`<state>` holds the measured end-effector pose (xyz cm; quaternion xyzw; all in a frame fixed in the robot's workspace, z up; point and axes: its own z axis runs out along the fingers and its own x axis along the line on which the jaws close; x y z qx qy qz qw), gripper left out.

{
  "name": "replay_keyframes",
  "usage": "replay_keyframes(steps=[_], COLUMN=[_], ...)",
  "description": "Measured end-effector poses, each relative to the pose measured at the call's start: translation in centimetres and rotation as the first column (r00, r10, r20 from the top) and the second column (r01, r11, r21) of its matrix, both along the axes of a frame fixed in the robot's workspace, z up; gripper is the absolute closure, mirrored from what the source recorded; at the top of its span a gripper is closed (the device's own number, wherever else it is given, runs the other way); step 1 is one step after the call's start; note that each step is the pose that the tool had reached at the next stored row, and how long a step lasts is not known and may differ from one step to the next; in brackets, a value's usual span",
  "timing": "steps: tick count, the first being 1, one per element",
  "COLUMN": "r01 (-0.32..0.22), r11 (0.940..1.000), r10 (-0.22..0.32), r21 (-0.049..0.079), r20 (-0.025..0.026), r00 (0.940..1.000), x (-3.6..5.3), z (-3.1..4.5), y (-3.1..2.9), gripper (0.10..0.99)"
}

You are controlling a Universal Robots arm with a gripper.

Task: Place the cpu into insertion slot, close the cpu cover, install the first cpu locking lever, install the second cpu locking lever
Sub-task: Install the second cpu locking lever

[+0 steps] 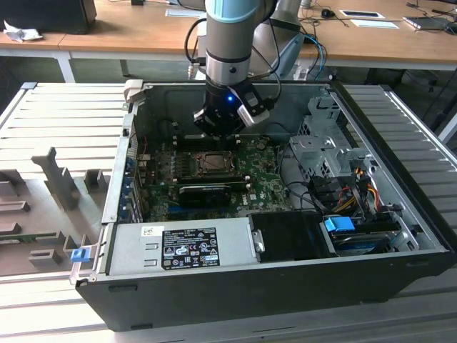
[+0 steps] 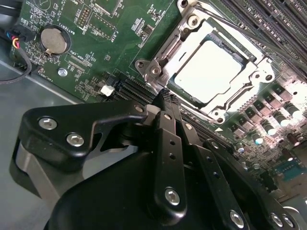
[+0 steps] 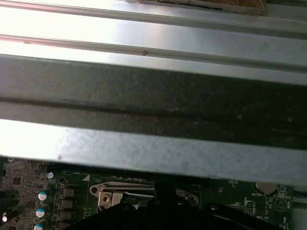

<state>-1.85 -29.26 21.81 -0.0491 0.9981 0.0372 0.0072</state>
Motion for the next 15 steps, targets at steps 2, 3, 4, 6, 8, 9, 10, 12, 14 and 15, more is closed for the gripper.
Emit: replay_keyframes(steps=[2, 3, 4, 6, 8, 9, 10, 12, 14, 15], r01=[0.0, 0.0, 0.0, 0.0, 0.0, 0.0, 0.0, 0.0, 0.0, 0.0], r11=[1.0, 1.0, 1.0, 1.0, 1.0, 1.0, 1.0, 1.0, 1.0, 1.0], r10=[0.0, 0.0, 0.0, 0.0, 0.0, 0.0, 0.0, 0.0, 0.0, 0.0], r21=[0.0, 0.0, 0.0, 0.0, 0.0, 0.0, 0.0, 0.0, 0.0, 0.0], r20=[0.0, 0.0, 0.0001, 0.0, 0.0, 0.0001, -0.0001, 0.0001, 0.0001, 0.0001], r00=[1.0, 1.0, 1.0, 1.0, 1.0, 1.0, 1.0, 1.0, 1.0, 1.0], x=[0.0, 0.0, 0.0, 0.0, 0.0, 0.0, 0.0, 0.0, 0.0, 0.0], z=[0.0, 0.0, 0.0, 0.0, 0.0, 0.01, 0.09, 0.62, 1.21, 1.42], y=[-0.11, -0.23, -0.35, -0.61, -0.84, -0.92, -0.97, -0.98, -0.99, -1.0], gripper=[0.98, 0.98, 0.98, 0.98, 0.98, 0.98, 0.98, 0.98, 0.98, 0.98])
